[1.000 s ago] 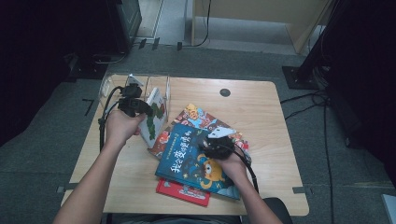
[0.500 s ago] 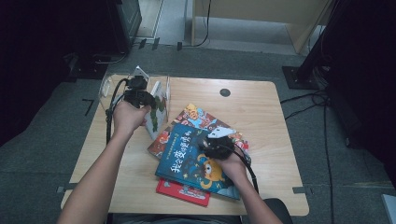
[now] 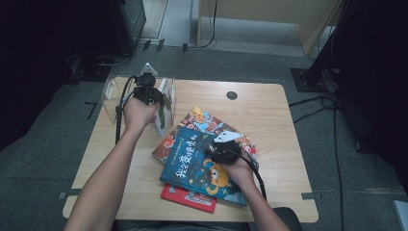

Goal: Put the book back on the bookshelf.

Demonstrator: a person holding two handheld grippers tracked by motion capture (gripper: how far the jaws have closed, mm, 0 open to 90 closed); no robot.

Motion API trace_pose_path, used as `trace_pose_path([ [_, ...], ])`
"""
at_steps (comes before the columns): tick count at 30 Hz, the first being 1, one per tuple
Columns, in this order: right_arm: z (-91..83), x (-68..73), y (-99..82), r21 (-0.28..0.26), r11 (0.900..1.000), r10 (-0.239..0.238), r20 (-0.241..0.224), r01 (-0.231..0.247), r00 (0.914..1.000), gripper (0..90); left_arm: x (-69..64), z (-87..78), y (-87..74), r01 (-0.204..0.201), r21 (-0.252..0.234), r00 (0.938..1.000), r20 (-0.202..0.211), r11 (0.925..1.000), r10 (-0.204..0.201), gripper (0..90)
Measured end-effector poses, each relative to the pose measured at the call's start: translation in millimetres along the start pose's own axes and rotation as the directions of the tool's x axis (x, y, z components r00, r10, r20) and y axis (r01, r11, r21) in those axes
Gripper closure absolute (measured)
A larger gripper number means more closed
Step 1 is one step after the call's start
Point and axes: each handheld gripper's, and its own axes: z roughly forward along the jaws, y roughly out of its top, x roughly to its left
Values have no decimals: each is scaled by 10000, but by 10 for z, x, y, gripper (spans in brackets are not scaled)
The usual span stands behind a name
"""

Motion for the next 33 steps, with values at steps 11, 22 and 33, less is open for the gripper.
trace_pose_path([
  [11,16,4,13,-5,10000,41,75,-41,10000,537,31,175,97,-36,-42,10000,-23,10000,36,761],
  [22,5,26,5,-11,10000,47,252,-47,9997,538,65,279,81,-148,91,9999,-14,9999,148,752],
  [33,3,26,2,-11,10000,89,243,-89,9997,537,74,226,95,-247,70,9997,97,9997,246,734],
])
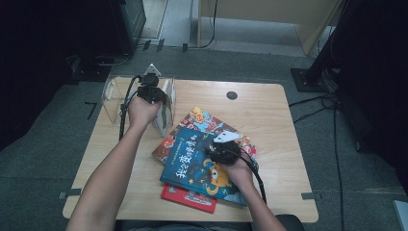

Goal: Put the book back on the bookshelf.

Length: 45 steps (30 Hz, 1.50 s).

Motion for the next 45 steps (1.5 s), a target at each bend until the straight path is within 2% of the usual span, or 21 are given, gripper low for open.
trace_pose_path([
  [7,1,-5,-1,-14,10000,65,-19,-65,10000,536,34,-192,15,-26,-376,9998,185,9993,33,716],
  [9,1,-5,-1,-14,10000,62,-18,-62,10000,536,33,-244,14,-115,-337,9996,253,9994,124,719],
  [14,1,-5,-1,-23,10000,97,-30,-97,9999,536,14,-350,-19,-429,-261,9981,442,9987,440,701],
  [16,1,-9,-2,-21,9999,125,-62,-125,9999,536,5,-399,-48,-678,-269,9964,493,9973,690,695],
  [20,-1,-12,-2,-4,9999,127,-88,-127,9999,535,-2,-486,-114,-865,-346,9921,884,9956,893,678],
  [23,-3,-13,-3,8,9999,154,-94,-154,9998,536,-15,-530,-161,-1092,-435,9891,945,9931,1129,660],
  [30,-25,-32,-11,25,9998,191,-165,-191,9997,558,-20,-579,-318,-1479,-444,9770,1483,9880,1529,623],
  [33,-52,-49,-13,131,9989,465,-368,-461,9982,570,-13,-579,-411,-1647,-434,9718,1639,9854,1697,604],
  [35,-74,-64,-17,169,9986,518,-448,-511,9977,576,3,-580,-478,-1772,-543,9645,1892,9827,1844,592],
  [40,-175,-101,-30,-116,9984,554,-553,-562,9969,595,40,-569,-662,-2089,-645,9530,2104,9758,2179,558],
  [45,-252,-161,-71,-164,9980,601,-540,-611,9967,610,133,-555,-854,-2045,-806,9428,2517,9755,2184,548],
])
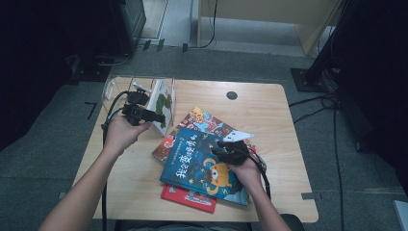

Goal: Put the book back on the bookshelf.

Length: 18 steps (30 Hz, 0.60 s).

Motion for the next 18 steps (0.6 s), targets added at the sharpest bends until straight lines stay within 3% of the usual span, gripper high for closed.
trace_pose_path([
  [5,-114,-110,-44,-127,9997,220,122,-219,9997,630,59,35,-233,-48,-51,9997,259,10000,49,536],
  [10,-240,-203,-79,-126,9992,370,313,-367,9988,640,84,103,-437,-349,2,9983,475,9994,348,522],
  [14,-360,-298,-166,-193,9986,503,474,-494,9976,706,110,166,-586,-402,50,9977,557,9992,399,518],
  [18,-462,-392,-258,-341,9947,992,535,-975,9936,782,139,232,-717,-293,55,9947,984,9996,286,609],
])
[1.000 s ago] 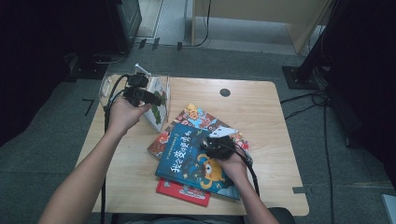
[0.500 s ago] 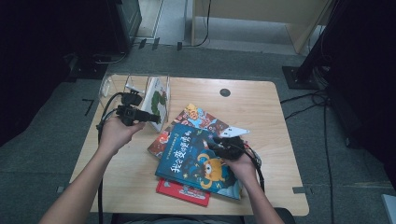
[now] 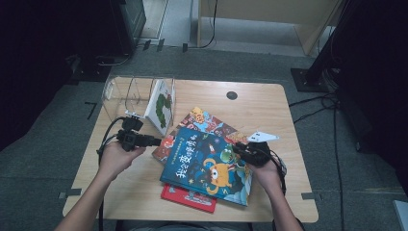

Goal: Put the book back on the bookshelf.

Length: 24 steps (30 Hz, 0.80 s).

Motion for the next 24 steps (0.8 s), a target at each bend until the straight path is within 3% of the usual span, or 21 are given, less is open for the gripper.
trace_pose_path([
  [10,-166,-151,-141,-40,9988,492,578,-491,9971,850,4,175,-191,-349,214,9989,319,9992,342,747],
  [18,-282,-234,-263,66,9971,751,1151,-764,9905,868,-38,288,-264,-674,297,9960,616,9973,654,767],
  [24,-360,-283,-364,247,9958,833,1660,-886,9826,868,-30,363,-310,-733,456,9962,513,9963,709,767],
])
